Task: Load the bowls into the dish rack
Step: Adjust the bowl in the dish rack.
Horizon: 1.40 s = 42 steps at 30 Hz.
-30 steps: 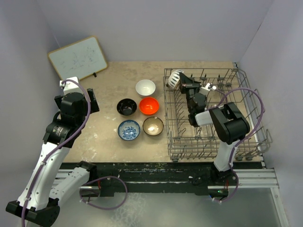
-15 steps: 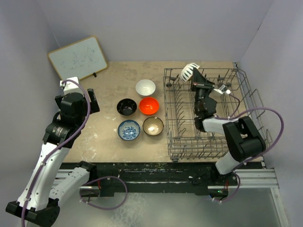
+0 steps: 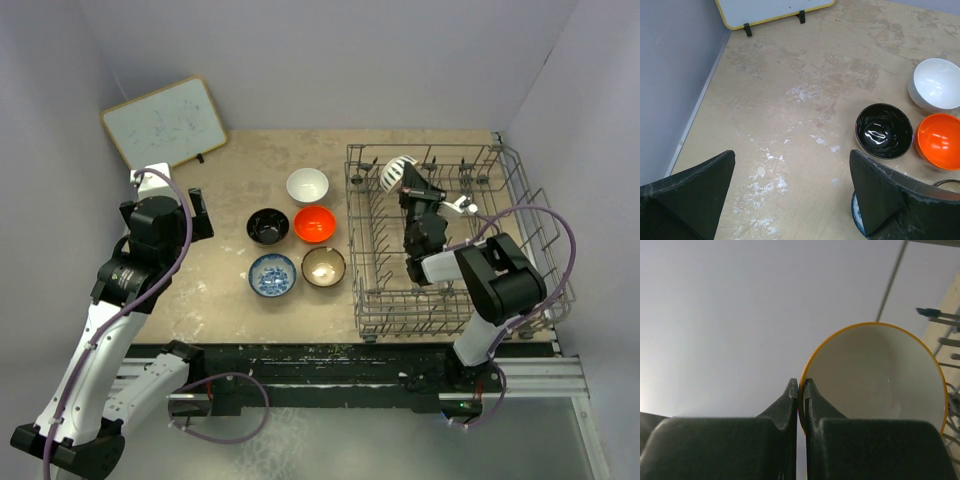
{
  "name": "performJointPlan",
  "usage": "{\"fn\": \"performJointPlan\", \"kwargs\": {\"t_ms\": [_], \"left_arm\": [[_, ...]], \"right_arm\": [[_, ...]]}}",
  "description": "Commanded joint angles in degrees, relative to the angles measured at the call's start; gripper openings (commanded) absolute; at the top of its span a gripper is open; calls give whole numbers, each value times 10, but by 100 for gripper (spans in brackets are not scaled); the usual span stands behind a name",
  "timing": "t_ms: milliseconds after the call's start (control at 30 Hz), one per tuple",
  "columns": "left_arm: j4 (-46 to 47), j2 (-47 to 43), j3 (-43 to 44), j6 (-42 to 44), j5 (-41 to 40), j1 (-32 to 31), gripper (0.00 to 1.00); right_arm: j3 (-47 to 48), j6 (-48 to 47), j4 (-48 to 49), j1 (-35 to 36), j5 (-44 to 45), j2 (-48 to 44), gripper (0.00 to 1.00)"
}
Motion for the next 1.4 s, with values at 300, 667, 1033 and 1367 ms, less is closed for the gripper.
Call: {"fn": "performJointPlan", "kwargs": {"t_ms": [300, 667, 1033, 1367], "left_arm": [[10, 2, 7, 8, 0, -6, 99], [13, 6, 6, 4, 11, -6, 99], [12, 5, 5, 3, 14, -8, 99], [15, 4, 0, 2, 17, -8, 99]], "right_arm": [[5, 97, 60, 4, 26, 40, 0], [-48, 132, -22, 4, 17, 4, 0], [-69, 134, -65, 4, 14, -25, 9], [-43, 63, -270, 4, 31, -146, 30]]}}
